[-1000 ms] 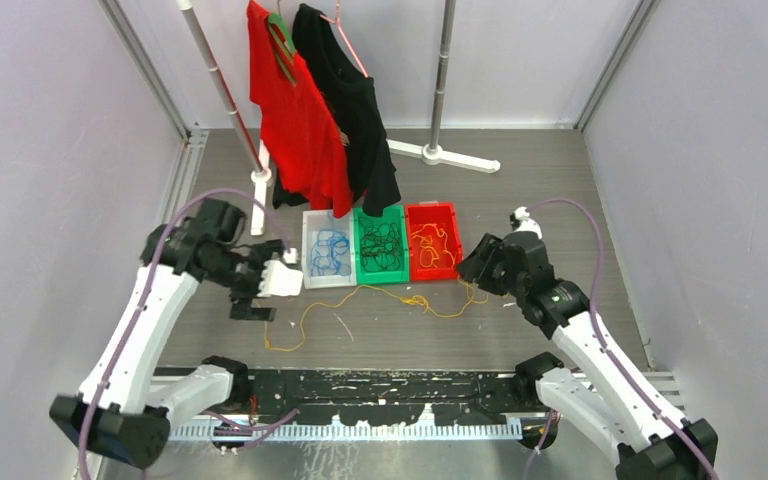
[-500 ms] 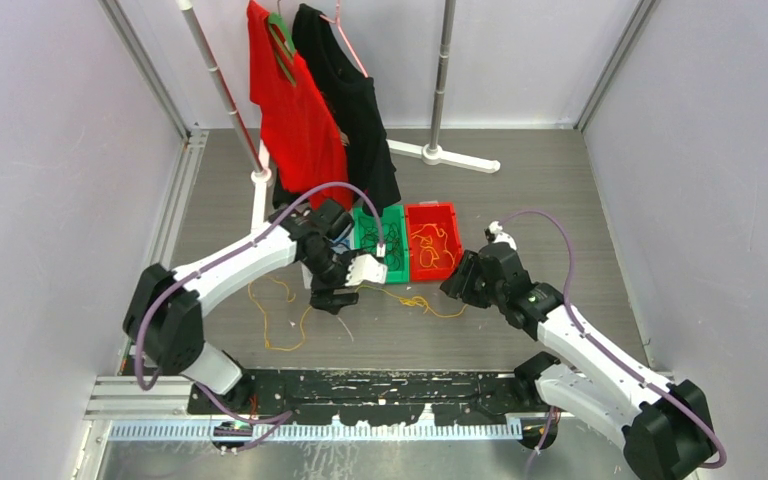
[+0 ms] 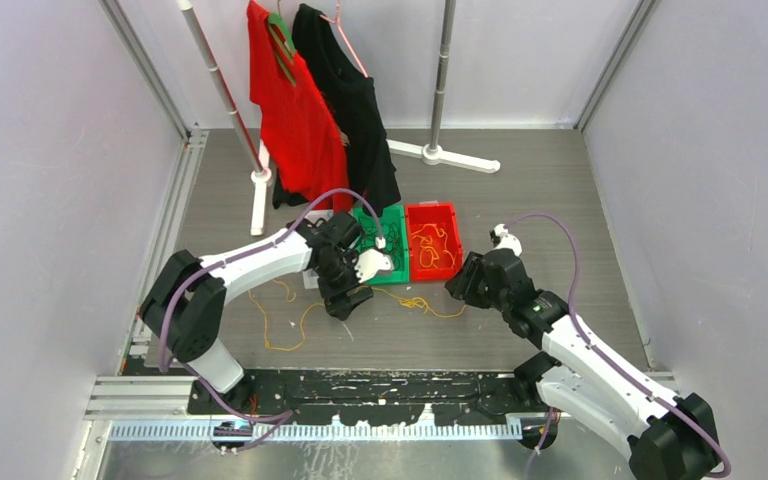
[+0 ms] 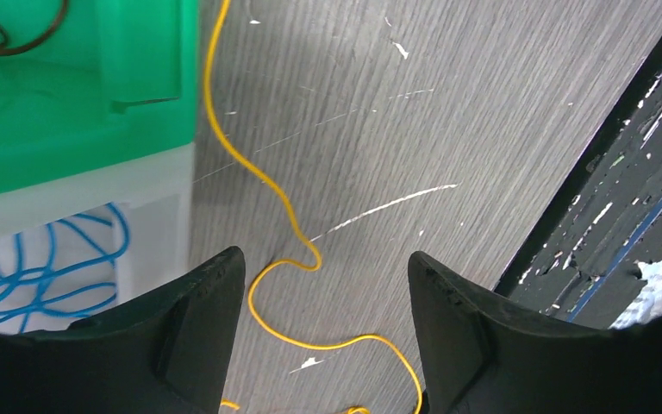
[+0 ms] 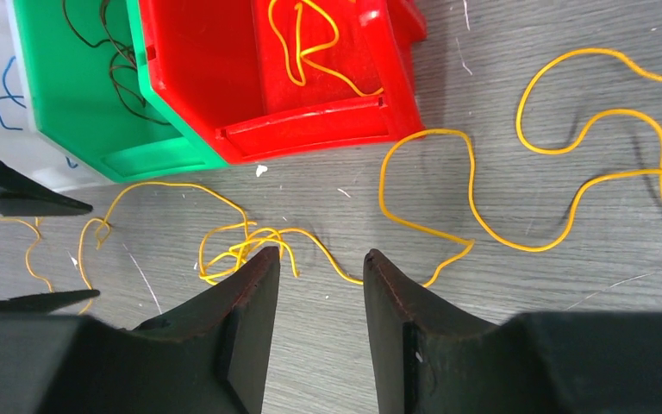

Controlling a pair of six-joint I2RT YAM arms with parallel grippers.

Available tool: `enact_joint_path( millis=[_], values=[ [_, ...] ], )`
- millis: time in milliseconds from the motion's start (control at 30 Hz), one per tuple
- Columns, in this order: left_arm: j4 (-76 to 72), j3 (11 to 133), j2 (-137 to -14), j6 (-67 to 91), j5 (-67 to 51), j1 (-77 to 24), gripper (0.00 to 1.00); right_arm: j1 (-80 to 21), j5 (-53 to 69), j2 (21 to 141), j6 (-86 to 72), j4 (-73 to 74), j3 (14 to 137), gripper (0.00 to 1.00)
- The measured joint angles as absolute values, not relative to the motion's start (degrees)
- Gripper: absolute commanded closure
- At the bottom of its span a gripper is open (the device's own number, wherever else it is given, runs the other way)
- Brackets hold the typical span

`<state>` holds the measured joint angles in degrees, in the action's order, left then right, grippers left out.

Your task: Untangle the cables

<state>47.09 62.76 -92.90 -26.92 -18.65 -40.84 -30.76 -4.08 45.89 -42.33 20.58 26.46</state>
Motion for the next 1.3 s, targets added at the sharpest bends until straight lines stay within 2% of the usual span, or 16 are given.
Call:
enact_joint_path(
  millis=[133, 200, 267, 400, 467, 633, 800, 967, 1167, 1300],
  values=[
    [45.15, 61.17, -93.8, -24.18, -17.21, -42.19, 0.3, -31.07, -5.37, 44.27, -42.35, 20.67, 26.44, 0.55],
    [43.62, 61.17, -94.83, -22.85, -15.81, -42.48, 0.34, -31.18, -5.96, 43.48, -42.35, 20.69, 26.46, 0.55],
    [41.8, 61.17, -95.77, -21.52, -14.44, -42.63, 0.46, -31.48, -6.35, 43.0, -42.33, 20.69, 26.44, 0.55],
    [39.27, 61.17, -96.18, -19.59, -13.45, -42.63, 0.89, -32.1, -6.15, 43.7, -41.89, 20.58, 26.44, 0.55],
    [38.76, 61.17, -96.18, -19.0, -13.34, -42.63, 0.96, -32.27, -5.52, 45.56, -41.69, 20.21, 26.46, 0.55],
    [42.13, 62.11, -94.59, -20.29, -15.44, -42.63, 0.99, -32.84, -3.95, 51.24, -41.69, 19.75, 26.48, 0.55],
    [50.09, 62.78, -86.21, -23.68, -18.83, -42.63, 0.99, -33.56, -7.33, 58.0, -42.7, 24.64, 29.54, 0.53],
    [54.59, 62.35, -78.22, -26.11, -21.06, -42.63, 0.99, -35.03, -12.03, 58.98, -45.87, 29.12, 30.46, 0.52],
    [55.66, 60.53, -78.15, -26.11, -22.37, -42.63, 0.98, -36.86, -16.4, 62.02, -50.72, 31.94, 31.46, 0.51],
    [56.01, 60.42, -78.39, -26.02, -22.76, -42.63, 0.98, -38.44, -17.17, 63.31, -53.06, 31.14, 31.55, 0.55]
  ],
)
